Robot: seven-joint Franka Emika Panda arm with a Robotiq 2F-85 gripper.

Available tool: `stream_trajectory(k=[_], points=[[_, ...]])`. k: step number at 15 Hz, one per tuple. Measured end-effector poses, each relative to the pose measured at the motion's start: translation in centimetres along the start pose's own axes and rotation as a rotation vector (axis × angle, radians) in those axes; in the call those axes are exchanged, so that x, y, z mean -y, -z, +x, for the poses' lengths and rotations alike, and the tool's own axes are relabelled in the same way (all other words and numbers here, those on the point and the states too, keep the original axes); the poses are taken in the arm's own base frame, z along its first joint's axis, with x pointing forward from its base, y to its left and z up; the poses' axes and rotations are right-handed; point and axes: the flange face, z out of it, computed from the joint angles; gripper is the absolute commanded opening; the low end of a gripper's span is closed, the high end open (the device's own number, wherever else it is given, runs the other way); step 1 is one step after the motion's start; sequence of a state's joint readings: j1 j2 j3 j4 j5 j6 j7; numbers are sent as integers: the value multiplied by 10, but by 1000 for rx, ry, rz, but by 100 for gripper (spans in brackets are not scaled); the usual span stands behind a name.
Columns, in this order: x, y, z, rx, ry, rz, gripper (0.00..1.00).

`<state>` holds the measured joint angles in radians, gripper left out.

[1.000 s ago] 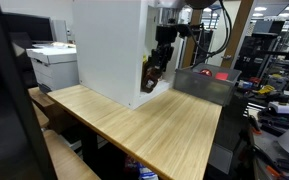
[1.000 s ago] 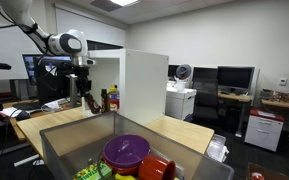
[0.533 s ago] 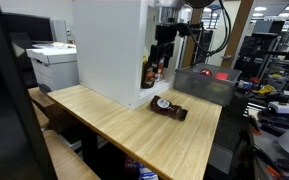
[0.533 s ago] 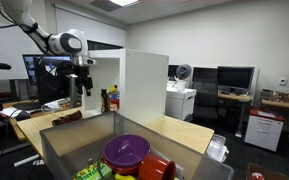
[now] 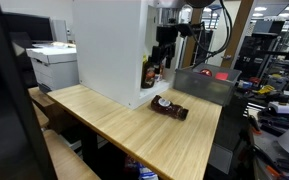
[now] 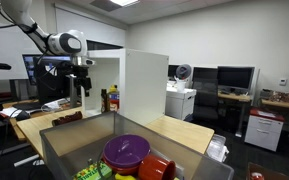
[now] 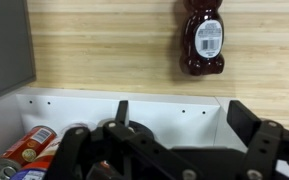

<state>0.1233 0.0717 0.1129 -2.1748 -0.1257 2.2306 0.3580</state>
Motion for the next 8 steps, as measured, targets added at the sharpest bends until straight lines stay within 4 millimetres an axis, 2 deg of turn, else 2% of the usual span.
stream_trajectory(k=[8], points=[[0, -29, -19, 70, 14, -25, 100]])
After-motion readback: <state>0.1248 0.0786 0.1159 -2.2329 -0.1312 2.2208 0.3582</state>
